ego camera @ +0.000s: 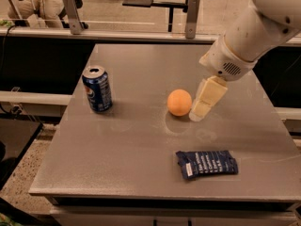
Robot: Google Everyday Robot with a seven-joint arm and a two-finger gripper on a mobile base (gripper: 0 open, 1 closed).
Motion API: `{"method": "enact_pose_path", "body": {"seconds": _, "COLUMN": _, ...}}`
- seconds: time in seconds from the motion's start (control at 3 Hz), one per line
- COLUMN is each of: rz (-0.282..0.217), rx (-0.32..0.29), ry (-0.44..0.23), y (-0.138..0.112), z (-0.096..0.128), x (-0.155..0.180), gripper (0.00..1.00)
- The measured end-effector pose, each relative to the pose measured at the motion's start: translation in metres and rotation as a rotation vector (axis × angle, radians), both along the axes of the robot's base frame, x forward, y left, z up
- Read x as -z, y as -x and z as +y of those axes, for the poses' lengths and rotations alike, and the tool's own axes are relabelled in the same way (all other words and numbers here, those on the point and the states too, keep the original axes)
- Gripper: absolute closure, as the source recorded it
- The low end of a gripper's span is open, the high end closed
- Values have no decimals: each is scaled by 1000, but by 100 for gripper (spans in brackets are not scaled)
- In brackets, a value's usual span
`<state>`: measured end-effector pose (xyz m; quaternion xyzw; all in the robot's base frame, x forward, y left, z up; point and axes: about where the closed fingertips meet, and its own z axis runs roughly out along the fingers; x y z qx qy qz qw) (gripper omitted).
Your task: Move orange near rxbar blueberry
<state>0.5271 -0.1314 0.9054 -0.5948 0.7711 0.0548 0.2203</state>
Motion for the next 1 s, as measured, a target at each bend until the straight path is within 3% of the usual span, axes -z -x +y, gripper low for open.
{"method": "enact_pose_path", "body": {"seconds": 0.33, "rz": 31, "rx": -24, "ry": -33, "y": -8, "z": 20, "x": 21, "gripper": 0}}
{"method": "enact_pose_path", "body": {"seconds": 1.0, "rz": 53, "rx": -48, "ry": -27, "y": -12, "z": 36, "x": 42, "gripper": 0}}
